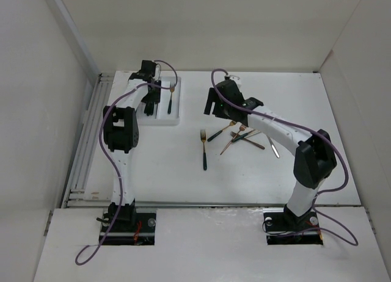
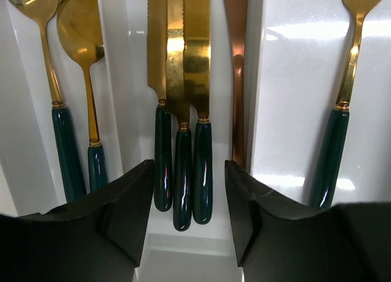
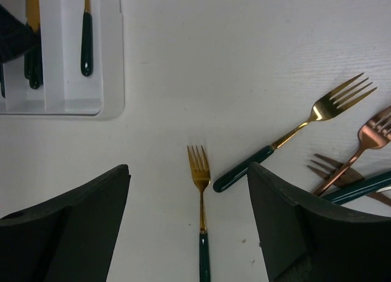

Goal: Sort the eating utensils into containers

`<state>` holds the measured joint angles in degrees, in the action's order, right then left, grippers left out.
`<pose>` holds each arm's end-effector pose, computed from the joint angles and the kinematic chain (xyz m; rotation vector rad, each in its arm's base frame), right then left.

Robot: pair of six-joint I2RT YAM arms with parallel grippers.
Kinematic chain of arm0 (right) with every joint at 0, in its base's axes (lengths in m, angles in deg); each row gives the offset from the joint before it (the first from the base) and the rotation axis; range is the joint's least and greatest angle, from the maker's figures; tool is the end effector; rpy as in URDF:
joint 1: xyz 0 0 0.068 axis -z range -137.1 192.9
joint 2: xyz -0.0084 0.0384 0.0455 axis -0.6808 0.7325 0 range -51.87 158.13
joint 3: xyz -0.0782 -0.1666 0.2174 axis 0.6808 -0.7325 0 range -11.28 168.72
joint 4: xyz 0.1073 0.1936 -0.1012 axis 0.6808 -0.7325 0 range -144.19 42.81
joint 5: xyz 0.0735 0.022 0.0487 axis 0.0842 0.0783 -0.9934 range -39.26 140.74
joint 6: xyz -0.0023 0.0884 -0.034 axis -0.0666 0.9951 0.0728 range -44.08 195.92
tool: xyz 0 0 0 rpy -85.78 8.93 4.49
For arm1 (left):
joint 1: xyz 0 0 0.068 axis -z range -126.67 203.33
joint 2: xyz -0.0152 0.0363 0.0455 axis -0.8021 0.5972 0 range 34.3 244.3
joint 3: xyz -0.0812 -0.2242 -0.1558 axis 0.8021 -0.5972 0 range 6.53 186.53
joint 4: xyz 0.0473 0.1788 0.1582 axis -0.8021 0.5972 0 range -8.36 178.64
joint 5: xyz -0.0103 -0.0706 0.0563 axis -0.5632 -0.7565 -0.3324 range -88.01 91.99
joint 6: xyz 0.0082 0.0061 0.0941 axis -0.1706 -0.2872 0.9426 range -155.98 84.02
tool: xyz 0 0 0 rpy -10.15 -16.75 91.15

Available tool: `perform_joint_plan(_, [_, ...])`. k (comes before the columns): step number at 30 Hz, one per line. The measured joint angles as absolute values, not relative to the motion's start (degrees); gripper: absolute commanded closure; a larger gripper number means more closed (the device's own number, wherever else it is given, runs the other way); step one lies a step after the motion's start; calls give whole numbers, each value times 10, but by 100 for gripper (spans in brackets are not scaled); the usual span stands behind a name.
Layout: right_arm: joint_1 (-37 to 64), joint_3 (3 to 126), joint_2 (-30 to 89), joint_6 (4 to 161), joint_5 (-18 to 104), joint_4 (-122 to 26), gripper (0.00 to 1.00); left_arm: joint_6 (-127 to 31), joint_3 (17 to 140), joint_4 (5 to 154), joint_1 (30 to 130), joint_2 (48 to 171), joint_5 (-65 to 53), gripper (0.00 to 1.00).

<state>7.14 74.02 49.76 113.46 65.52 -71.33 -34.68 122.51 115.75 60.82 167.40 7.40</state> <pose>0.3604 0.2325 0.2766 0.1712 2.2723 0.3898 0.5382 -0.0625 0.1822 0.1478 2.4561 0.0693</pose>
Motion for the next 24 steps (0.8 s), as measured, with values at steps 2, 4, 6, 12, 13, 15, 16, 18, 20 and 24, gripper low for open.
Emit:
perform_joint_plan(2, [62, 733, 498, 1132, 650, -717, 20, -347, 1225, 1157, 608, 1672, 80, 53])
perform_joint_plan(4, [49, 726, 498, 1130, 644, -724, 24, -346, 1225, 1158, 608, 1667, 90, 49])
perform_joint_plan(6, [34, 717, 499, 1129, 639, -731, 29, -347, 1225, 1160, 608, 1654, 103, 46])
perform_joint_plan(12, [-7, 703, 530, 1134, 634, -755, 36, -371, 1219, 1159, 608, 1551, 167, 37])
perform_joint_plan(13, [-11, 698, 535, 1137, 632, -759, 40, -378, 1211, 1156, 608, 1523, 179, 36])
perform_joint_plan(15, [-20, 683, 543, 1142, 628, -764, 41, -391, 1189, 1152, 607, 1465, 201, 34])
perform_joint_plan(16, [-24, 675, 547, 1144, 627, -766, 42, -397, 1174, 1148, 604, 1434, 209, 34])
perform_joint_plan(18, [-32, 664, 552, 1149, 626, -770, 43, -409, 1146, 1142, 596, 1375, 218, 31])
perform_joint_plan(20, [-41, 659, 560, 1154, 625, -773, 43, -416, 1121, 1135, 580, 1326, 222, 31])
perform_joint_plan(24, [-60, 659, 580, 1172, 625, -779, 45, -425, 1088, 1131, 544, 1269, 221, 31])
